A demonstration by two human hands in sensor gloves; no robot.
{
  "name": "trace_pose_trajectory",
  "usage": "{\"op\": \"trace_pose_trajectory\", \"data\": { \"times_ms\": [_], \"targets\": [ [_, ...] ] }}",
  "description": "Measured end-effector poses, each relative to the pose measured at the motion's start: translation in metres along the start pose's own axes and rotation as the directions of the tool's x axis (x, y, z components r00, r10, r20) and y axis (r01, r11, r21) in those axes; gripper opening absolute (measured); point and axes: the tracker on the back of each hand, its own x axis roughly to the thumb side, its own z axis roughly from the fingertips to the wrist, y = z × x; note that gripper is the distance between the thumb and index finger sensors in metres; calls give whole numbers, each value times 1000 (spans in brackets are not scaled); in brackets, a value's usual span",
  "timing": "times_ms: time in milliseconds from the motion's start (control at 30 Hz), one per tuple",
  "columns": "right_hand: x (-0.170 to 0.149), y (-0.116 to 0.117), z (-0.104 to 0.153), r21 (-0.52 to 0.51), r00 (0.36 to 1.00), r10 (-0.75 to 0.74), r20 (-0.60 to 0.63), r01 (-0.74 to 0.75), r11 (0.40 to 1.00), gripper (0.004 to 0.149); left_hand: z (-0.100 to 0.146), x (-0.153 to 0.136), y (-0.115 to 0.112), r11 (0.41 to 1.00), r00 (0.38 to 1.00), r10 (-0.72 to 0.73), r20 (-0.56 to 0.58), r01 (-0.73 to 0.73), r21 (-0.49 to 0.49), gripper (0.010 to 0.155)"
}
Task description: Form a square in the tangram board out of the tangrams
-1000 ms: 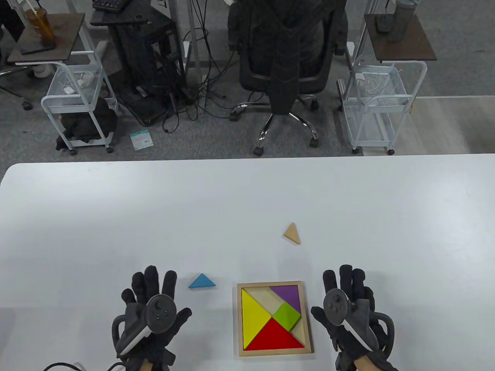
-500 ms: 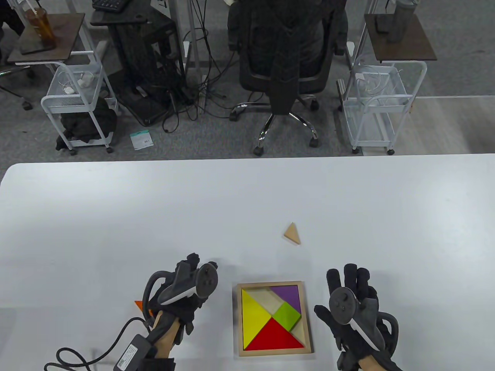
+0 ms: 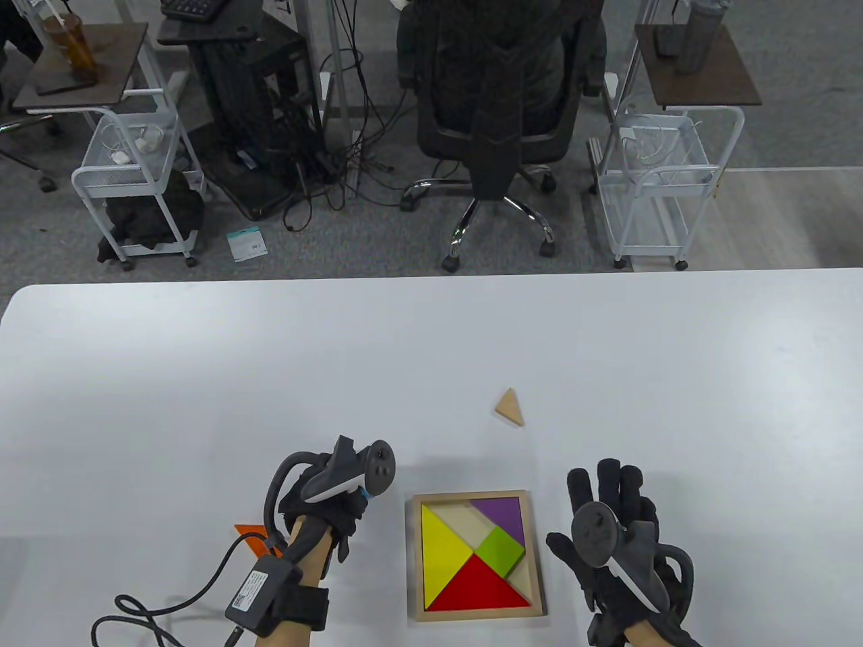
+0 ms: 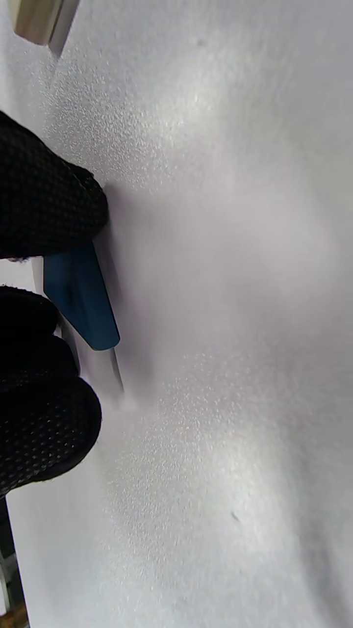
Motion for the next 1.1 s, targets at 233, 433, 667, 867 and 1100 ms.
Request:
{"op": "trace_pose_trajectory", "data": {
  "times_ms": [233, 433, 667, 867, 1100],
  "targets": [
    [-1, 1, -1, 15, 1000, -3, -12, 3, 1000, 85, 0, -3, -2, 998, 998, 50, 29, -50, 22, 48],
    [0, 1, 0, 12, 1000, 3, 2, -3, 1000, 85, 1, 2, 5, 998, 998, 57, 38, -58, 31, 48],
    [0, 1, 0, 10, 1000, 0, 1, 0, 1000, 85, 51, 18, 19, 878, 884, 360, 298, -430, 213, 50],
    [0, 2, 0, 17, 1000, 7, -2, -7, 1000, 85, 100, 38, 2, 809, 832, 361, 421, -504, 303, 50],
    [10, 0, 6, -31, 990, -89, 107, 93, 995, 84, 111, 54, -4, 804, 844, 327, 425, -485, 345, 50]
  ]
}}
